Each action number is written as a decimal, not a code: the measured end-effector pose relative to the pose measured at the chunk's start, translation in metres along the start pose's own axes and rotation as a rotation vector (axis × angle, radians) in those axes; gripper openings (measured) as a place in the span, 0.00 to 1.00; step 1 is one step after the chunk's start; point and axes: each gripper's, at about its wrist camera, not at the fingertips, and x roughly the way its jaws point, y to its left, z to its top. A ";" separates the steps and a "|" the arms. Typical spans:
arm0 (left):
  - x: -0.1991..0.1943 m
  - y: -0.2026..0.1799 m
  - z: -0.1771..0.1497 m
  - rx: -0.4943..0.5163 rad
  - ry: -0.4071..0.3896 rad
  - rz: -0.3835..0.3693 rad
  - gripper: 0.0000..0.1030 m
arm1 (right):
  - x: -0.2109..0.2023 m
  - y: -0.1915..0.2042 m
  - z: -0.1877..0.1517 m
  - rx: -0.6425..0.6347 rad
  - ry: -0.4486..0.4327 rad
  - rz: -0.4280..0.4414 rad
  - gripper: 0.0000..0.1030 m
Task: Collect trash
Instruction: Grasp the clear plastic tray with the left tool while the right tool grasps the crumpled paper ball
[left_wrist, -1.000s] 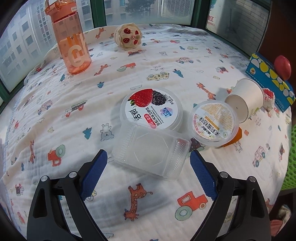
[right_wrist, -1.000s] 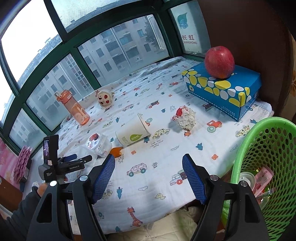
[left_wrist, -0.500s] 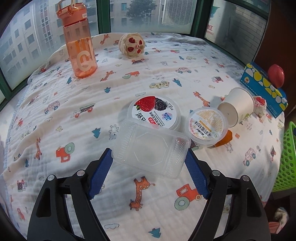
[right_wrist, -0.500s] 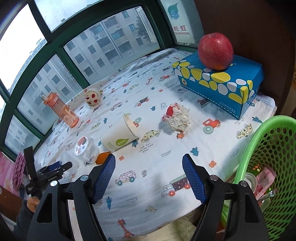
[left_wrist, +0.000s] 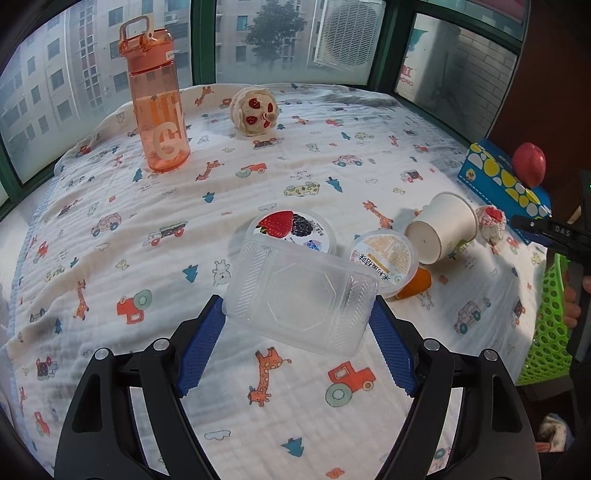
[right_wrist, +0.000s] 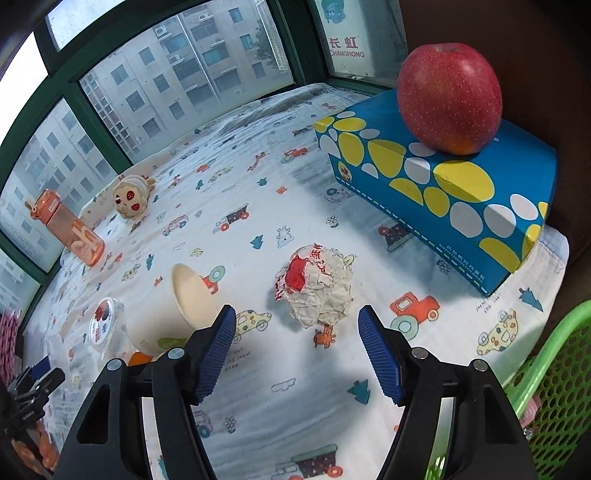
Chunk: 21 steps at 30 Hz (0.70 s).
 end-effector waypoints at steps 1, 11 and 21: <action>0.000 -0.001 0.000 0.003 -0.001 0.000 0.75 | 0.005 -0.001 0.002 -0.007 0.005 -0.008 0.64; 0.002 -0.004 0.005 0.004 0.001 -0.021 0.75 | 0.041 -0.008 0.017 -0.010 0.047 -0.024 0.59; 0.003 -0.007 0.004 0.001 0.010 -0.023 0.75 | 0.049 -0.006 0.014 -0.024 0.050 -0.051 0.46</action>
